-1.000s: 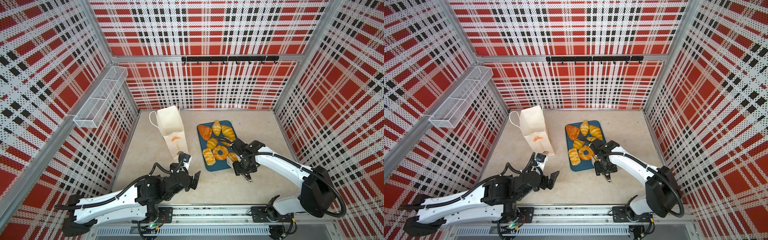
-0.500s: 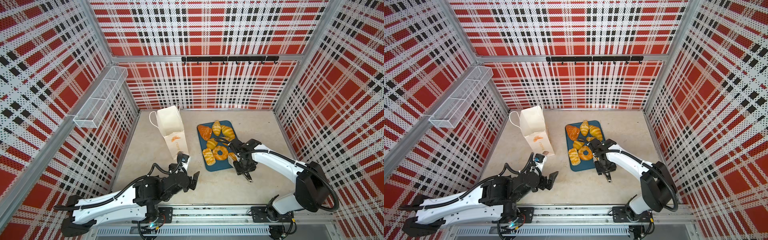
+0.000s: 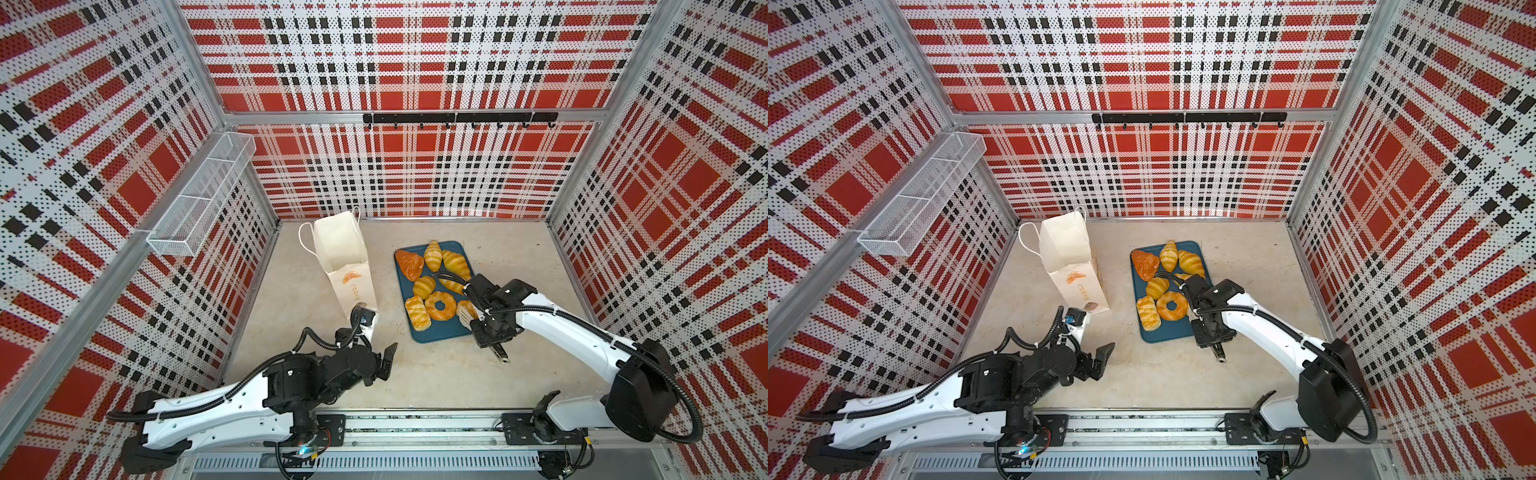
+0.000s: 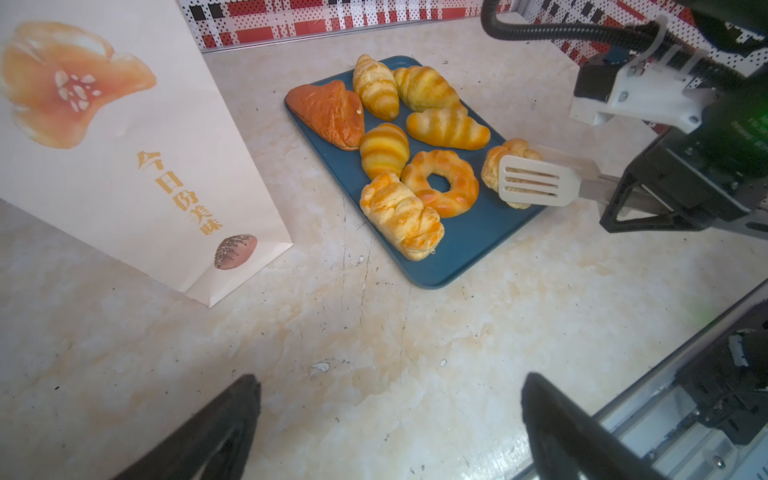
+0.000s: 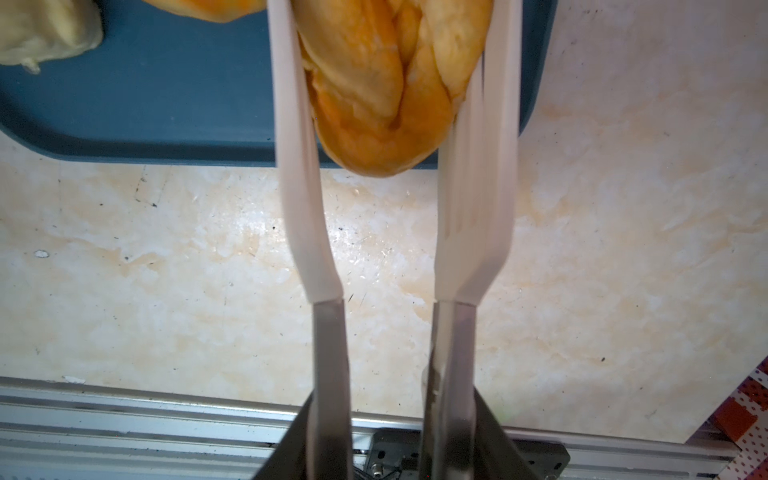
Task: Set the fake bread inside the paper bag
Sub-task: 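Squeeze the tongs shut on the twisted roll and lift it with right gripper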
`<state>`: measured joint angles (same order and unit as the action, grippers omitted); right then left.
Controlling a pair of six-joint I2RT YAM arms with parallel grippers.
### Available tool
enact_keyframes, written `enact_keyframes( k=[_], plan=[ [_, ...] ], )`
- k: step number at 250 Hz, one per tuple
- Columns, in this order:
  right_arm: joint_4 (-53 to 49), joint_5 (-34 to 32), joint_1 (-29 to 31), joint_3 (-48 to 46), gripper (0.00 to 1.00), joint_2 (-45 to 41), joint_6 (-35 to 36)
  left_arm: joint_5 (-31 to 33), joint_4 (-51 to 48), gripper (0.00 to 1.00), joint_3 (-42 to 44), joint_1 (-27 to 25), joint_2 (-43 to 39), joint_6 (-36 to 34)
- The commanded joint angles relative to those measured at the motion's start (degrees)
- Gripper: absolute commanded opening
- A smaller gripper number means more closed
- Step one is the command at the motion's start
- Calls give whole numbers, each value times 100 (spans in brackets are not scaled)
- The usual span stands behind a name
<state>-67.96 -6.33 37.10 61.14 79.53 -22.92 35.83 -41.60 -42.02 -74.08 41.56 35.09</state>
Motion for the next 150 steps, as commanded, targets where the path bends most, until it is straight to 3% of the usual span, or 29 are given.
enact_keyframes(
  k=[1,87,150],
  plan=[
    [37,-106,21,15,43,-276,76,265,-40,99,105,-39,-173,204],
    [207,249,61,176,43,-758,88,568,-394,99,206,-43,-641,498],
    [263,200,421,367,43,-796,-100,758,-1019,99,233,-8,-1030,906]
  ],
)
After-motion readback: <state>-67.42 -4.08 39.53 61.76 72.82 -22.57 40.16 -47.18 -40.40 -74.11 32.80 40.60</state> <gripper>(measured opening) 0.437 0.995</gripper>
